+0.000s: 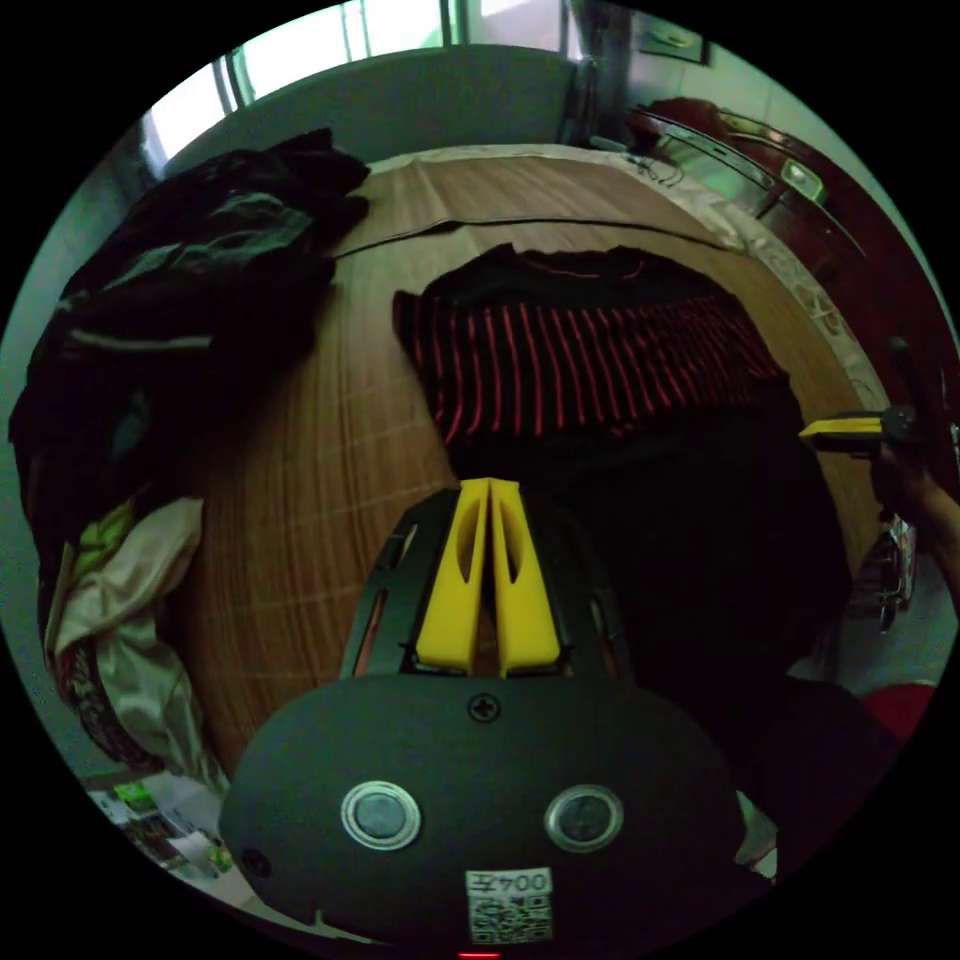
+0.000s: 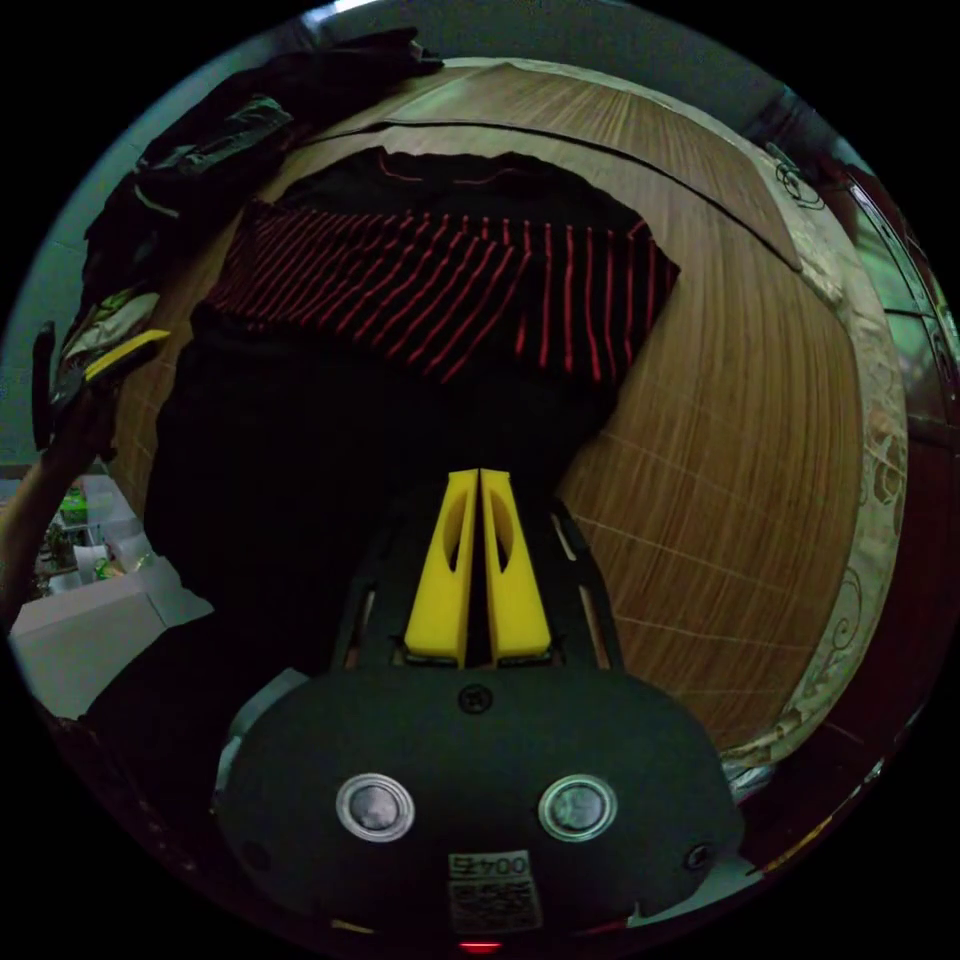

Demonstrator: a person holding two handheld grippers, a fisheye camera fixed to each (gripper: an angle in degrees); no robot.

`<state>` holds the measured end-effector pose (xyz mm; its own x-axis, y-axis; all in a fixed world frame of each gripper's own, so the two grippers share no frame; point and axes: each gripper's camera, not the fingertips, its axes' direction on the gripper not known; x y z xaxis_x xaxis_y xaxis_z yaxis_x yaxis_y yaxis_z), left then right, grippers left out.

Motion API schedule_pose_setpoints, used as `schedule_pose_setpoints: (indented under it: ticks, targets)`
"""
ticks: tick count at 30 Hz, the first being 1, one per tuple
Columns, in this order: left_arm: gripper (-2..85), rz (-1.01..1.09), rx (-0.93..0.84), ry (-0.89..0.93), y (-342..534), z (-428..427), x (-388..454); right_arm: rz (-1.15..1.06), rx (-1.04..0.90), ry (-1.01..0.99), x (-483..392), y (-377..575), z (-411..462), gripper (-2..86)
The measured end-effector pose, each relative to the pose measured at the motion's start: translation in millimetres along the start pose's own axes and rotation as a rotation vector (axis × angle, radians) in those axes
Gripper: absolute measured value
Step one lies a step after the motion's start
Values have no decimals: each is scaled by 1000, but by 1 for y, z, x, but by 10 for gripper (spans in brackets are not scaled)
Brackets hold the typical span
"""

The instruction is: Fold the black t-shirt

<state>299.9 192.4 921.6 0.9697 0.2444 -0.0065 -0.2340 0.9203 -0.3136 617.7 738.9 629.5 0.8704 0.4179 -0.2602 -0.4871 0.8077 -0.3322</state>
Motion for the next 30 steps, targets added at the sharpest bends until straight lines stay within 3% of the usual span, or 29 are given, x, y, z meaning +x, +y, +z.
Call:
schedule_pose_setpoints:
  ticks: [3,9,18,26,30]
  targets:
    - [4,15,-144,11,-8,33,1,-21,-48,20,-3,10,13,-6]
    - [2,0,-46,51,11,-3,-8,-6,-16,21,-1,28,1,-7]
    - [5,52,-205,37,100,-6,7,19,-114,65,-2,68,21,-7]
    - [7,91,-119,12,119,-12,2,-8,-174,79,6,70,25,-7]
    - [8,46,-173,72,118,-15,-13,33,-162,32,20,77,24,-7]
